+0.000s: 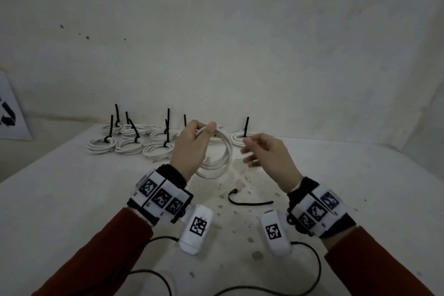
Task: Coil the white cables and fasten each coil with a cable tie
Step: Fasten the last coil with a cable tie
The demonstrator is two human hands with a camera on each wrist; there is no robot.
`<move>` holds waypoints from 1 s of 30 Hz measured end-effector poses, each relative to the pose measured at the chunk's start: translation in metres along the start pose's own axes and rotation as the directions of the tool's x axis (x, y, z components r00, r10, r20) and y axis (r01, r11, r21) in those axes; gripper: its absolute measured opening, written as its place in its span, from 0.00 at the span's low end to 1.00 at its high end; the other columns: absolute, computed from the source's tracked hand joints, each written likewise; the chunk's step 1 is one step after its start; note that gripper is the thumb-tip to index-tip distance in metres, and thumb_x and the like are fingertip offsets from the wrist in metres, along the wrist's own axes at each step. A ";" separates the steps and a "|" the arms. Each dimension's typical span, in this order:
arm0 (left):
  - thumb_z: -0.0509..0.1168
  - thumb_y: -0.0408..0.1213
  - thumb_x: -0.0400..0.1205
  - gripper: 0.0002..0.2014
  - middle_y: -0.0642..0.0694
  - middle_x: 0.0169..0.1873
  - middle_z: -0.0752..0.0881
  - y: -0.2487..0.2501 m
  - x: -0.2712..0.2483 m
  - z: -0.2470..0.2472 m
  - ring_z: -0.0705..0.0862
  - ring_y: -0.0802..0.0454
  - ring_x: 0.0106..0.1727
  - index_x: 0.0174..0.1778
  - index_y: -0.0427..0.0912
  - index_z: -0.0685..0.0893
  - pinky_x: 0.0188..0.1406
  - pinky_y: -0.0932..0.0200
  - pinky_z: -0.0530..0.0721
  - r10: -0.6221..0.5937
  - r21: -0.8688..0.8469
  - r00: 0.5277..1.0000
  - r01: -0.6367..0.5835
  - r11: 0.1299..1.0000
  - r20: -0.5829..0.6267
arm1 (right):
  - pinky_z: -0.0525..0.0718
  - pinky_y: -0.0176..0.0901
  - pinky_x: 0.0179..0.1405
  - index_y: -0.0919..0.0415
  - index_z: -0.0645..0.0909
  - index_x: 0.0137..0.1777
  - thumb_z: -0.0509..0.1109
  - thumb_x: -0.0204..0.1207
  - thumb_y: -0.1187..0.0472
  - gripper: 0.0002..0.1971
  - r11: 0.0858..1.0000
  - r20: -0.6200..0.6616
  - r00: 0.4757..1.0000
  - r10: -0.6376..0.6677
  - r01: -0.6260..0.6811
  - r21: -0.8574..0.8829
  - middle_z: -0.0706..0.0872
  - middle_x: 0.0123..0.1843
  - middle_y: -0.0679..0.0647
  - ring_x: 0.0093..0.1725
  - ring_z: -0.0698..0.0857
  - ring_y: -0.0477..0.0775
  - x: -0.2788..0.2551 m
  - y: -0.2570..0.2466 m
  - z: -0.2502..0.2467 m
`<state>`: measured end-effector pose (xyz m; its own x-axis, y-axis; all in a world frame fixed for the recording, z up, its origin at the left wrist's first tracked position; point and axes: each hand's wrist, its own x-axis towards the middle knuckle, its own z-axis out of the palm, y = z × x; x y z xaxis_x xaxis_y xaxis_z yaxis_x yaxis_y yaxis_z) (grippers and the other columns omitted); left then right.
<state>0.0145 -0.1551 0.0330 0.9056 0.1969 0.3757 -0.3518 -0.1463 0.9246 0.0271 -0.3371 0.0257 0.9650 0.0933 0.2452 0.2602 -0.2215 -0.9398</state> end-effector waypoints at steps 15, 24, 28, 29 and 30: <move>0.62 0.41 0.84 0.09 0.52 0.25 0.69 -0.024 0.010 -0.027 0.64 0.59 0.22 0.38 0.47 0.74 0.21 0.63 0.60 -0.116 -0.090 0.991 0.110 0.990 -0.064 | 0.90 0.52 0.50 0.61 0.89 0.46 0.85 0.58 0.46 0.22 0.430 0.291 0.855 0.430 0.089 -0.898 0.92 0.44 0.55 0.47 0.90 0.55 0.048 0.045 0.051; 0.61 0.40 0.84 0.12 0.59 0.17 0.70 -0.026 0.031 -0.033 0.63 0.61 0.18 0.34 0.48 0.71 0.21 0.62 0.60 -0.076 -0.127 0.988 0.058 0.990 -0.138 | 0.88 0.36 0.32 0.71 0.88 0.43 0.79 0.68 0.71 0.05 0.975 0.216 0.967 0.136 -0.092 -0.202 0.88 0.31 0.60 0.25 0.85 0.47 0.021 -0.024 0.001; 0.61 0.39 0.85 0.13 0.59 0.17 0.68 -0.028 0.038 -0.027 0.62 0.60 0.19 0.34 0.48 0.70 0.23 0.60 0.60 -0.037 -0.129 0.989 0.018 0.992 -0.145 | 0.87 0.34 0.34 0.69 0.87 0.45 0.76 0.65 0.68 0.08 0.991 0.236 0.972 -0.019 -0.013 0.132 0.89 0.31 0.57 0.29 0.86 0.48 -0.006 -0.074 -0.025; 0.60 0.39 0.85 0.13 0.59 0.16 0.68 -0.026 0.039 -0.024 0.61 0.60 0.18 0.34 0.48 0.69 0.23 0.61 0.60 -0.029 -0.136 0.990 0.010 0.991 -0.140 | 0.87 0.34 0.34 0.68 0.87 0.44 0.75 0.63 0.66 0.10 0.984 0.262 0.964 -0.036 -0.011 0.177 0.89 0.32 0.57 0.29 0.87 0.48 -0.011 -0.081 -0.029; 0.60 0.39 0.85 0.13 0.59 0.16 0.68 -0.025 0.039 -0.021 0.61 0.59 0.18 0.35 0.47 0.69 0.22 0.62 0.61 -0.018 -0.134 0.991 0.000 0.991 -0.135 | 0.86 0.34 0.33 0.68 0.87 0.44 0.75 0.62 0.65 0.11 0.980 0.297 0.954 -0.040 -0.021 0.198 0.89 0.32 0.58 0.29 0.87 0.49 -0.015 -0.085 -0.031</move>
<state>0.0539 -0.1230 0.0259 0.8714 0.3290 0.3638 -0.3802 -0.0155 0.9248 -0.0084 -0.3492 0.1096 0.9005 0.3858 0.2006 0.2284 -0.0270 -0.9732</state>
